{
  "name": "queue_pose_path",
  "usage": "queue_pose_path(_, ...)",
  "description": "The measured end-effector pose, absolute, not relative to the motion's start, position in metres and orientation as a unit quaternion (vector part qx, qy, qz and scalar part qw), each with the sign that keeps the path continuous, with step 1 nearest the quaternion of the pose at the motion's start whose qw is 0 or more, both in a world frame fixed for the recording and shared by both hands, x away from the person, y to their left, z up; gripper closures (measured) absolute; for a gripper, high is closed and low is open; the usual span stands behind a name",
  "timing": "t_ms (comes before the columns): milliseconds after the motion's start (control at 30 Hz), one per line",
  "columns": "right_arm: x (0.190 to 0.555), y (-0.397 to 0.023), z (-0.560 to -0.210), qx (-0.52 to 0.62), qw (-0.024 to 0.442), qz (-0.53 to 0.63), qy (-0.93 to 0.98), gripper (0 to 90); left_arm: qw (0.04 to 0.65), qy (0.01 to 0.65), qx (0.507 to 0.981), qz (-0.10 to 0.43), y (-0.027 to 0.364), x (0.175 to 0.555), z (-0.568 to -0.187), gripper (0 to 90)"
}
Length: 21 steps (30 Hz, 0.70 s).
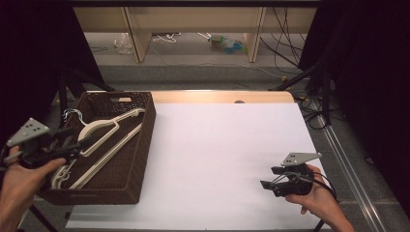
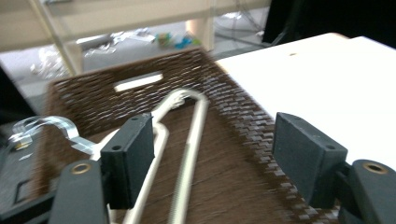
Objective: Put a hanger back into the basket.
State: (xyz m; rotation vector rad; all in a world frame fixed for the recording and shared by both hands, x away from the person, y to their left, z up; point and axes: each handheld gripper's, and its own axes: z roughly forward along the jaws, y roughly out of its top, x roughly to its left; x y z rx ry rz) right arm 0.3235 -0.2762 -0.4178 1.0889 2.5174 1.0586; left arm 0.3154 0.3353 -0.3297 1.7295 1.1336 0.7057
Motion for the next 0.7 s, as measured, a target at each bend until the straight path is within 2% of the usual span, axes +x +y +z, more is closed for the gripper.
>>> queue_pose_path(200, 0.323, -0.275, -0.416, 0.359, 0.109, 0.365, 0.852, 32.5, 0.496, 0.415, 0.716, 0.263, 0.281, 0.295, -0.34, 27.7)
queue_pose_path(267, 0.325, -0.275, -0.417, 0.35, 0.115, 0.37, 0.853, 32.3, 0.514, 0.419, 0.704, 0.254, 0.264, 0.292, -0.344, 27.2)
queue_pose_path(433, 0.324, -0.273, -0.417, 0.347, 0.128, 0.385, 0.845, 29.3, 0.532, 0.39, 0.715, 0.232, 0.231, 0.293, -0.361, 25.0)
queue_pose_path(700, 0.325, -0.269, -0.418, 0.336, 0.14, 0.412, 0.835, 27.3, 0.54, 0.376, 0.721, 0.217, 0.204, 0.293, -0.379, 21.1)
